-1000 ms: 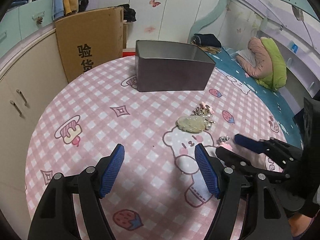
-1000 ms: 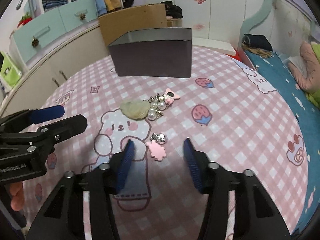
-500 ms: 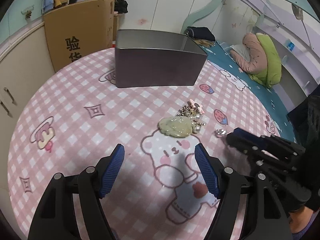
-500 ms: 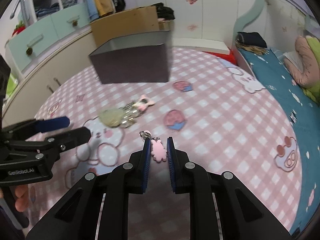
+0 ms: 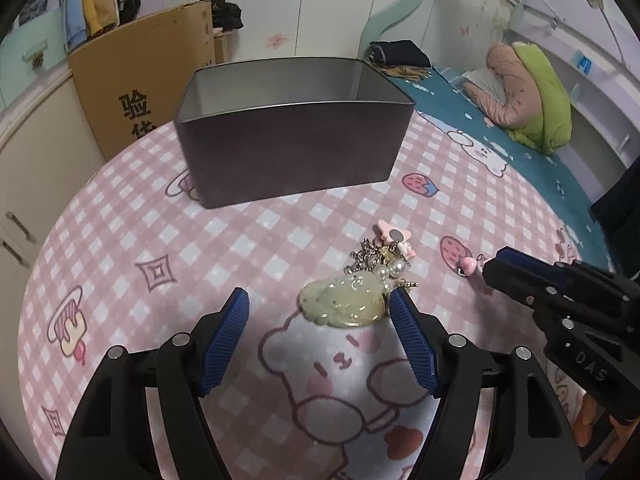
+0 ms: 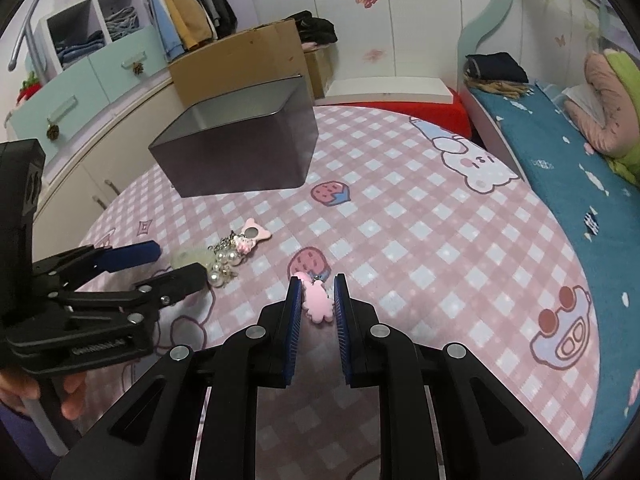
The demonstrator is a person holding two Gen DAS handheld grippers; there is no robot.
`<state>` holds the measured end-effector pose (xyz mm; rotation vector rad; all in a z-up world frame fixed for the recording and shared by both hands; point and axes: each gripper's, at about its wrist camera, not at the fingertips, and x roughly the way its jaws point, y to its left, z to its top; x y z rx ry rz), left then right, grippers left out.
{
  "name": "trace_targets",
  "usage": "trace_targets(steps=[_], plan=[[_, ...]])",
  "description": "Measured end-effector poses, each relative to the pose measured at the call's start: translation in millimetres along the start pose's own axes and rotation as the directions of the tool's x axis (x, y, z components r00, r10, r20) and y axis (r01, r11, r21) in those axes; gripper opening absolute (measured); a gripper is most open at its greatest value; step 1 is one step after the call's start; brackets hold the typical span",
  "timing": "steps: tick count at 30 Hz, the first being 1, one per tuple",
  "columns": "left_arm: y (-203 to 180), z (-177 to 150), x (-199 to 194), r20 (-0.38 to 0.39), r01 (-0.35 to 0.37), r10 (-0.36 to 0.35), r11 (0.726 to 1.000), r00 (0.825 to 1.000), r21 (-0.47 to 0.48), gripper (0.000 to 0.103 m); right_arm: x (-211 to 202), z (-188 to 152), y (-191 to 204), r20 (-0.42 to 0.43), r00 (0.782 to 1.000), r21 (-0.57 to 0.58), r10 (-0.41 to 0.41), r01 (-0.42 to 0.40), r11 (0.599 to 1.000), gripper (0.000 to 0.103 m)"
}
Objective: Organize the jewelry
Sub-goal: 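Grasp the pale green jade pendant with the left gripper, then lower the jade pendant into the box with the left gripper while the right carries the charm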
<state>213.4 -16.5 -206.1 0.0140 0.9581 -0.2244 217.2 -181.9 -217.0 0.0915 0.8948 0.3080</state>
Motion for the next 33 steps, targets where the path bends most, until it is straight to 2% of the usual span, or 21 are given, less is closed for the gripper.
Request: trace_targets(steps=[5,6,7,8,12,18,27,33], plan=[[-8,1,5,0.008,-0.054,0.053,0.997,0.999,0.063,0.067,1,3,-2,0.0,1.0,0.005,0.01,-0.01,1.0,0.017],[-8,1,4,0.01,-0.049,0.049,0.997,0.999,0.065,0.06,1,4,-3,0.0,1.0,0.006,0.012,-0.012,1.0,0.017],[-8,1,3,0.016,-0.045,0.044,0.996,0.999,0.071,0.046,2,4,-2,0.002,1.0,0.008,0.015,-0.015,1.0,0.017],[-9,2,3,0.02,-0.041,0.04,0.996,0.999,0.08,0.042,2,4,-2,0.001,1.0,0.008,0.015,-0.015,1.0,0.017],[-6,1,2,0.018,-0.023,0.022,0.996,1.0,0.081,0.042,1,5,0,0.004,1.0,0.007,0.017,-0.017,1.0,0.017],[6,-1,-5,0.025,-0.003,0.003,0.999,1.0,0.035,0.042,-10,12,7,0.031,0.999,-0.007,0.019,-0.019,1.0,0.017],[23,12,-45,0.118,0.028,-0.029,1.0,0.993,0.007,0.042,-36,41,15,0.1,0.994,-0.02,0.041,-0.04,0.999,0.017],[31,37,-68,0.189,0.032,-0.033,0.999,0.981,0.01,0.042,-48,69,28,0.15,0.988,-0.059,0.044,-0.036,0.998,0.017]])
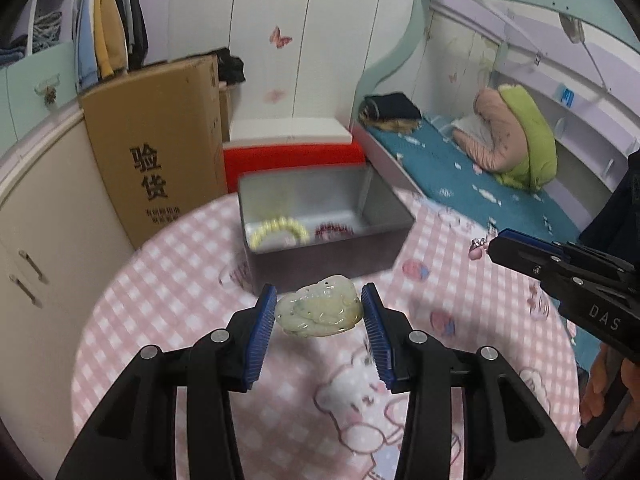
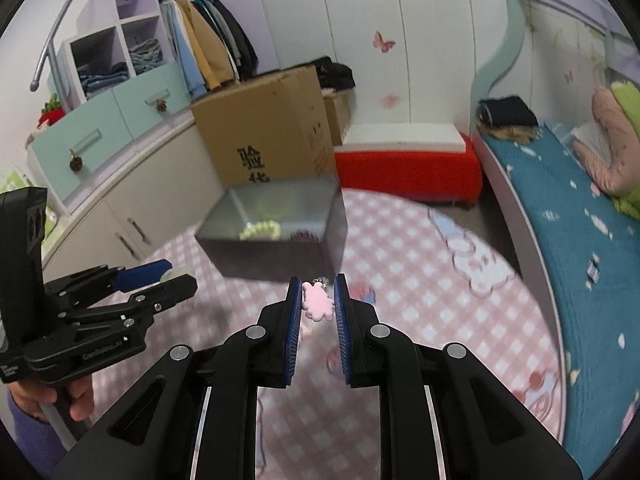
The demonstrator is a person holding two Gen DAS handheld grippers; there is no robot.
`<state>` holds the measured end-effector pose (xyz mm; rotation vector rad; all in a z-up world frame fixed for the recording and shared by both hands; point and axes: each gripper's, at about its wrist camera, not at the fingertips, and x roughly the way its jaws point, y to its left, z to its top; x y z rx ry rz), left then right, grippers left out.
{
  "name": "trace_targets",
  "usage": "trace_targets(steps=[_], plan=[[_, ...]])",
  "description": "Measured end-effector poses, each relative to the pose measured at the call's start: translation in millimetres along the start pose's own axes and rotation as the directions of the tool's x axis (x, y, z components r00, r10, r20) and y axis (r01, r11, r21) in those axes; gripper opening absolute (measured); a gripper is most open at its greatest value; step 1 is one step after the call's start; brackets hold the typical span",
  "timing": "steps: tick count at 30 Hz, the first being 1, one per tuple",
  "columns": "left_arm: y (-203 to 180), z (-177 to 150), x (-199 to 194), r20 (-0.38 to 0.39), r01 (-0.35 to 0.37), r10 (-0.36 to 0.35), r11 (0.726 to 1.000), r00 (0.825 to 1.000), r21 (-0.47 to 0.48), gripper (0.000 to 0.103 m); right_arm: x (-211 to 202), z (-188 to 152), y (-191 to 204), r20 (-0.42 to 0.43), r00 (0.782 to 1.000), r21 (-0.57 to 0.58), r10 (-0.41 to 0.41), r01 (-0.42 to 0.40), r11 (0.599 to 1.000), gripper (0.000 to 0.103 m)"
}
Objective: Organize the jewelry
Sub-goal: 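Lower the jade pendant into the box with the left gripper while the right carries the charm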
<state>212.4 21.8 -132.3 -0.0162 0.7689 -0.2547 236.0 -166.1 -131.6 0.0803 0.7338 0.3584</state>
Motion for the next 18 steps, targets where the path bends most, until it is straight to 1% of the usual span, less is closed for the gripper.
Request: trace_targets(steps=[4,7,9,13,18], plan=[[9,26,-3,0.036,-0.002,0.002,1.0,0.999,-0.001,0.042,6,23,4,0.014,0.999,-0.001,0.037,-0.037,0.999,0.017],[14,47,3,0.036,-0.003,0.004,1.0,0.999,-0.012,0.042,15,39,8,0.016,0.998,0.004,0.062,-0.062,0.998,0.017],[15,55,7,0.04,-0.004,0.004,1.0,0.999,-0.004,0.042,23,49,10,0.012,0.997,0.003,0.073,-0.073,0.997,0.017],[20,70,32,-0.011,-0.01,0.009,1.0,1.0,-0.021,0.042,48,62,16,-0.021,0.996,0.004,0.092,-0.092,0.996,0.017],[23,71,59,-0.062,-0.004,0.002,1.0,0.998,-0.02,0.042,83,65,15,-0.067,0.992,0.027,0.105,-0.104,0.994,0.017]])
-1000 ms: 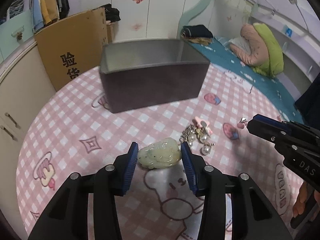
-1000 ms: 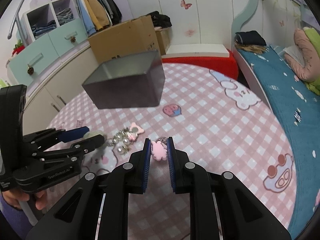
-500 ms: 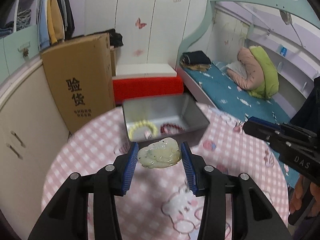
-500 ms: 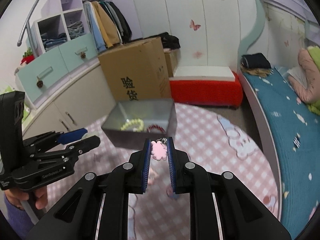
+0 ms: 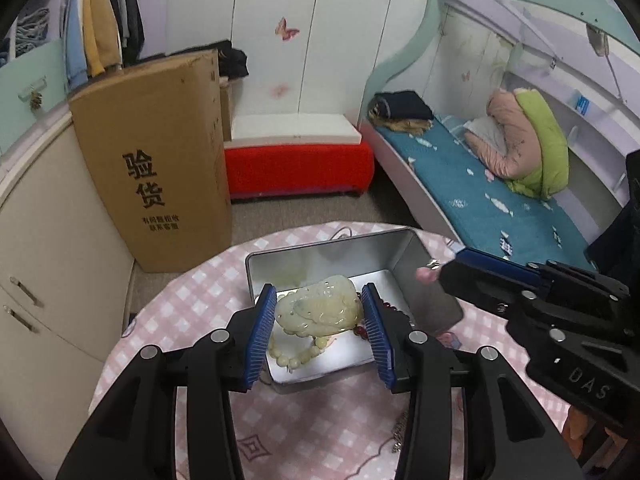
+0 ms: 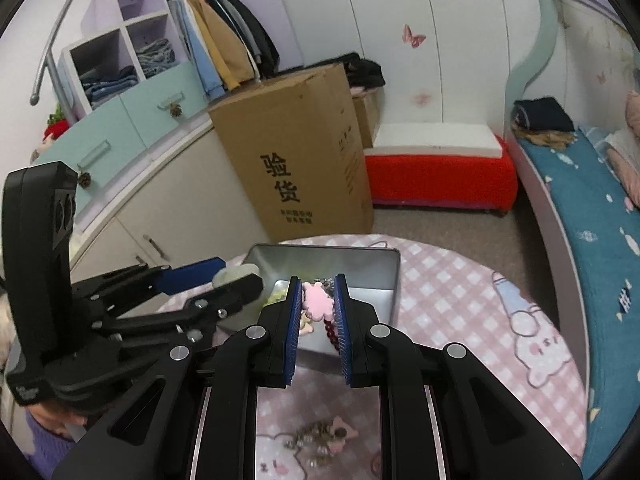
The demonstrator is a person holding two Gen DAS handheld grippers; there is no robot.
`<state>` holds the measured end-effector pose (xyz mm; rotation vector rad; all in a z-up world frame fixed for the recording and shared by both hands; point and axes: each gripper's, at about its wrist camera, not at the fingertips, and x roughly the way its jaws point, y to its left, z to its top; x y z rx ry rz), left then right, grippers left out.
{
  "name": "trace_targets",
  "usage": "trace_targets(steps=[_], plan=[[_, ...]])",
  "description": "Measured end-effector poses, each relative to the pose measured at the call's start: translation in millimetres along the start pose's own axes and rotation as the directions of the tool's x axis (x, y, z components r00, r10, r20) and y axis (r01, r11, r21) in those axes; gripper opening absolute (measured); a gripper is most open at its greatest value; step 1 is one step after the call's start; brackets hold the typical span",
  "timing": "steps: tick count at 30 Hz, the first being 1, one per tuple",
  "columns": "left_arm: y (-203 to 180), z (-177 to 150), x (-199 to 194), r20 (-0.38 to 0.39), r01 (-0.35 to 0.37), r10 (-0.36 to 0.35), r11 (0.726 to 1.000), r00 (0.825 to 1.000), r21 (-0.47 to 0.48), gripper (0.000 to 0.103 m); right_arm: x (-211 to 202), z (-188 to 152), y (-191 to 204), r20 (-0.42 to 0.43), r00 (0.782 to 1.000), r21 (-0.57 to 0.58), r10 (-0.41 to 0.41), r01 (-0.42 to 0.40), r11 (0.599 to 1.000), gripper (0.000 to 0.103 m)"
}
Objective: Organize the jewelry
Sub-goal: 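Lower the jade pendant into the box with the left gripper while the right carries the charm, then open both grippers to release the pendant and charm into the box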
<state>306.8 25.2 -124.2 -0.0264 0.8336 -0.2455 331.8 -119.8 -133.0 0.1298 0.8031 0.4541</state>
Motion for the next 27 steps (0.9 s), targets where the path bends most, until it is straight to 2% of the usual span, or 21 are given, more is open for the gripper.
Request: trace_targets(steps=[12,21,27], plan=[[3,-2,32,-0.051,-0.014,0.014,1.0,0.999,0.004,0.042,41,-2,-14,-0.065,0.998,0.036,0.004,-0.001,0.999,0.017],[4,-3,31,-0.038,-0.016,0.016,1.0,0.999,-0.005,0.043,47,-4,-15,-0.078,0.997,0.042,0.012,-0.009,0.999,0.017],[8,-2,26,-0.02,-0.012,0.011,0.999,1.0,-0.032,0.049,47,-7,-17,-0.084,0.996,0.052,0.012,-0.008,0.999,0.017]])
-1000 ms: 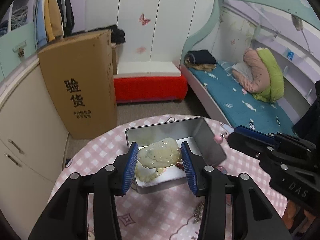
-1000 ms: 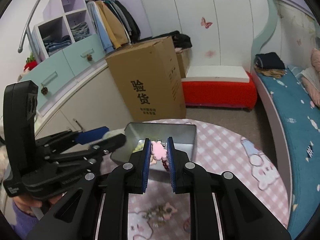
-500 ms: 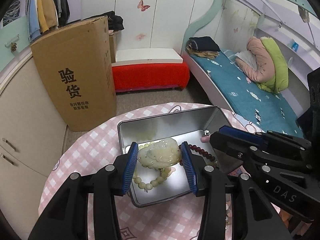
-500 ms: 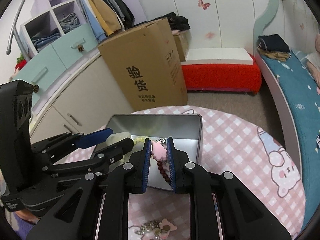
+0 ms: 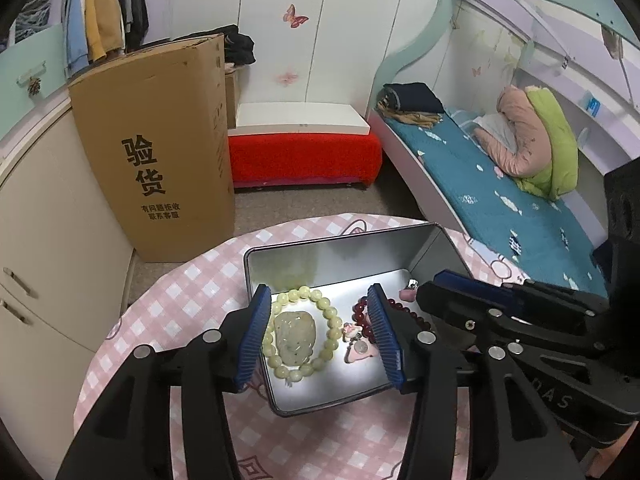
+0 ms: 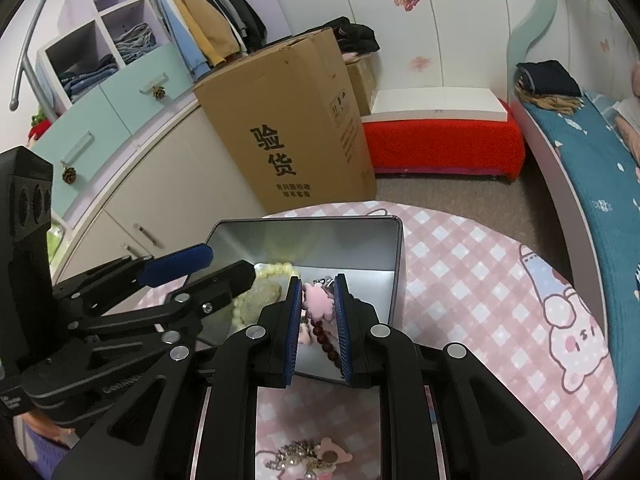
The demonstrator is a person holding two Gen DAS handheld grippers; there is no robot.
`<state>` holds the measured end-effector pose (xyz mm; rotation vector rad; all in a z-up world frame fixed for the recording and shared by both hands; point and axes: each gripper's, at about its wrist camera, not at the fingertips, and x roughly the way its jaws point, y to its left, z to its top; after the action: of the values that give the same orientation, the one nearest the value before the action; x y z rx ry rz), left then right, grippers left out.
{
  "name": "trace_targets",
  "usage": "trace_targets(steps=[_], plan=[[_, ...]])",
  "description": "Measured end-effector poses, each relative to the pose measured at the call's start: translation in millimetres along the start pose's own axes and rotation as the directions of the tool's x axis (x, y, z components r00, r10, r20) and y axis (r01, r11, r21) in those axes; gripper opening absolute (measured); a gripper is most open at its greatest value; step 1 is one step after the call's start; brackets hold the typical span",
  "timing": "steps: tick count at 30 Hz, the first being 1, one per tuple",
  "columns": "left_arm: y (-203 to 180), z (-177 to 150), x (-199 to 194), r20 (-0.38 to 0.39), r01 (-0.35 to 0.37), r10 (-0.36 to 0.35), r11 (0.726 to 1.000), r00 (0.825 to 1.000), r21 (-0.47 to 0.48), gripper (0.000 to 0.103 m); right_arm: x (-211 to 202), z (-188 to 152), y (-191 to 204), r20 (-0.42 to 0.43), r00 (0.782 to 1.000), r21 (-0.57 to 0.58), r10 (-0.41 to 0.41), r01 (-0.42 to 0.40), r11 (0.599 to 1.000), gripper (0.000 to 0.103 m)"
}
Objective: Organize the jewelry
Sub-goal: 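Open both grippers to release the pendant and charm into the box, then withdraw both grippers from the box toward the pearl jewelry on the table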
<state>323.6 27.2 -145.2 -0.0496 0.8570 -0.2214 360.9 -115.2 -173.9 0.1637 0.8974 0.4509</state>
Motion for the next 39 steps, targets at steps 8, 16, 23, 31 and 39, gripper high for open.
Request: trace_targets(steps=[8,16,23,31,39], plan=[[-1,0,-8,0.016,-0.005,0.005,1.0,1.0,-0.004,0.053,-6,-1,-1,0.008,1.0,0.008,0.005,-0.005,1.0,0.019],[-3,-3,-34,0.074,-0.006,0.007,1.0,0.997,-0.013,0.069,-31,-4,1,0.042,0.999,0.01,0.002,-0.002,1.0,0.025],[-11,-11,-66,0.137,0.007,-0.003,1.0,0.991,-0.029,0.08,-72,-13,2,0.111,0.993,0.005,-0.038,0.038,0.999,0.047],[-31,-40,-86,0.144,0.02,-0.018,1.0,0.989,-0.011,0.08,-108,-45,-9,0.144,0.985,0.014,-0.095,0.094,0.995,0.052],[-50,-81,-77,0.084,0.039,-0.037,0.999,0.996,-0.02,0.08,-115,-90,-32,0.113,0.988,0.061,-0.107,0.1,0.993,0.052]])
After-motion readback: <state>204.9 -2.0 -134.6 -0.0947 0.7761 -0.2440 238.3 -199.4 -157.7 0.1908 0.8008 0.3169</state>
